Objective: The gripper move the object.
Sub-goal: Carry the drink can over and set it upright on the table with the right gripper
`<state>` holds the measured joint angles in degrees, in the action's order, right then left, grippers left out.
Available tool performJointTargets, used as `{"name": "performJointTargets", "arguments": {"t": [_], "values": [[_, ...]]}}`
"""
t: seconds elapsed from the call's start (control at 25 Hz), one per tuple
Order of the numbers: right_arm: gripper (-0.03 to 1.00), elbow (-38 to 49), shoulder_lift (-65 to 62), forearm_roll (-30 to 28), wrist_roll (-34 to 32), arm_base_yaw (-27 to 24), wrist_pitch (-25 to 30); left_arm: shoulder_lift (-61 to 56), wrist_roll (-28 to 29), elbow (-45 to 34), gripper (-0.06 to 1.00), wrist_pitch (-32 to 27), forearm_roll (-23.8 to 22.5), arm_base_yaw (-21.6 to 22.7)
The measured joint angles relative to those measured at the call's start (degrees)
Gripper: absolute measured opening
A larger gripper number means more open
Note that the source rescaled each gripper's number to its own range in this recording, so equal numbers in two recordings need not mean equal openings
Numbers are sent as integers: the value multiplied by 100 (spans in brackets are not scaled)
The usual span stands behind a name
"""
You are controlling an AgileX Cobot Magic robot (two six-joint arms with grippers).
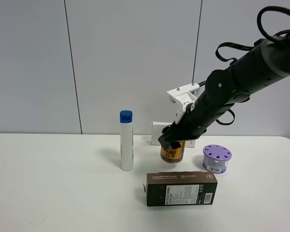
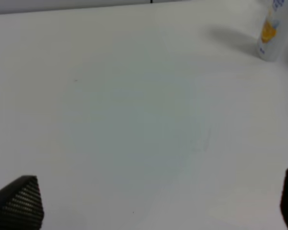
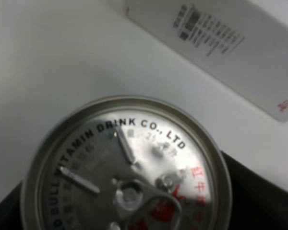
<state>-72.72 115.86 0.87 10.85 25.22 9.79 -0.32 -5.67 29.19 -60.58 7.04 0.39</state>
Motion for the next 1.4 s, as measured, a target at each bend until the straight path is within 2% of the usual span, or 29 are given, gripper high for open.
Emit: {"name": "performJointTargets", "arguments": {"t": [0.32,1.2,1.24,1.36,1.4], "values": [[1,0,113,173,0,0,-232,0,0,0,100,0,0,0],[2,-7,383,431,0,0,-272,0,0,0,100,0,0,0],[9,-7,383,431,0,0,-294,0,0,0,100,0,0,0],[47,-18,383,431,0,0,-501,0,0,0,100,0,0,0],[53,-18,383,431,0,0,-532,0,0,0,100,0,0,0]]}}
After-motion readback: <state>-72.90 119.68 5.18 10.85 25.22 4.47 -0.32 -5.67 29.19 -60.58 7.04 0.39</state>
